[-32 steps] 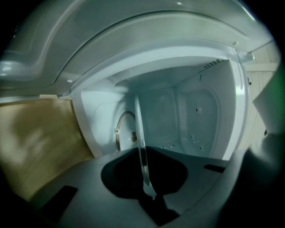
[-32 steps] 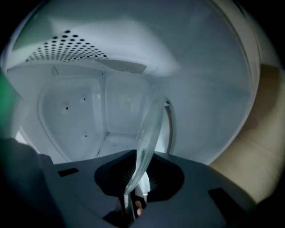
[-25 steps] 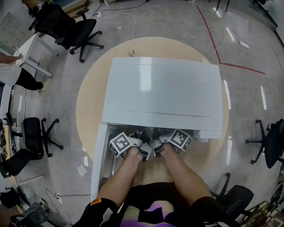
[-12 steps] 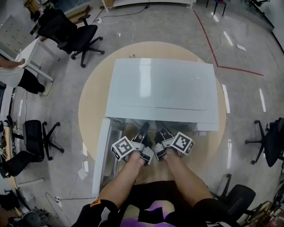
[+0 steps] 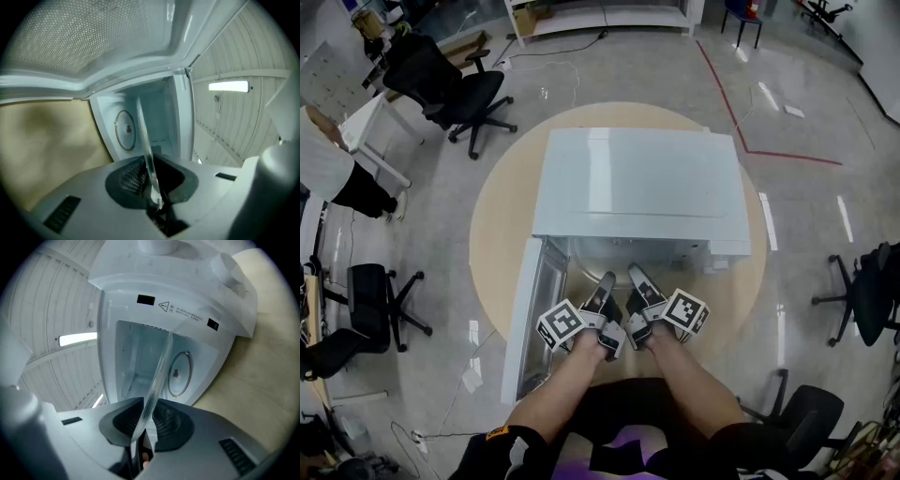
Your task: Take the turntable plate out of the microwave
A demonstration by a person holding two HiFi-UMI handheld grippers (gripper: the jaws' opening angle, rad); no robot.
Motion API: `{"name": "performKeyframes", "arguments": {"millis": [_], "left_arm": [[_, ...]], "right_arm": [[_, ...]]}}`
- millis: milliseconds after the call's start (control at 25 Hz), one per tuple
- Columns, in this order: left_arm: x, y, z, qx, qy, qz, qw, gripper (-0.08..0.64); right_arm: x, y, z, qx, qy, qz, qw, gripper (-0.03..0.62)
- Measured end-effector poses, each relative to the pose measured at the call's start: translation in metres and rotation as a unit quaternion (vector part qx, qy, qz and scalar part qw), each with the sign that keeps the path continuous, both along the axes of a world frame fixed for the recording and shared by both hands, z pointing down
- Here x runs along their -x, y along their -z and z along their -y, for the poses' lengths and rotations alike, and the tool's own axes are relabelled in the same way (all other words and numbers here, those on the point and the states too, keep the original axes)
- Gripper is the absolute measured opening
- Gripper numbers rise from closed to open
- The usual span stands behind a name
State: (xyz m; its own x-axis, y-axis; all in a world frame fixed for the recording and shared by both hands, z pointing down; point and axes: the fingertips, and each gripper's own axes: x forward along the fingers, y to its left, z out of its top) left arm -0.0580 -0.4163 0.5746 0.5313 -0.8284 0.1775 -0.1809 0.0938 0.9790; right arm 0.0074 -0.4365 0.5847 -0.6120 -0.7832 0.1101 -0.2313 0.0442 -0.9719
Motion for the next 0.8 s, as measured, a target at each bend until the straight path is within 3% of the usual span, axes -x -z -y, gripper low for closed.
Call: {"name": "performKeyframes", "arguments": {"millis": [480, 800], "left_arm": [[0.008, 0.021, -0.065, -0.018, -0.041, -0.017, 0.9988, 0.087], [0.001, 0.012, -0.097, -0.009, -0.060, -0.028, 0.9978, 0.087]], "right_arm": [[0.007, 0.024, -0.067, -0.020, -0.030, -0.016, 0.999, 0.067], [0.002, 0.020, -0.100, -0.024, -0.038, -0.021, 0.999, 0.067]]}}
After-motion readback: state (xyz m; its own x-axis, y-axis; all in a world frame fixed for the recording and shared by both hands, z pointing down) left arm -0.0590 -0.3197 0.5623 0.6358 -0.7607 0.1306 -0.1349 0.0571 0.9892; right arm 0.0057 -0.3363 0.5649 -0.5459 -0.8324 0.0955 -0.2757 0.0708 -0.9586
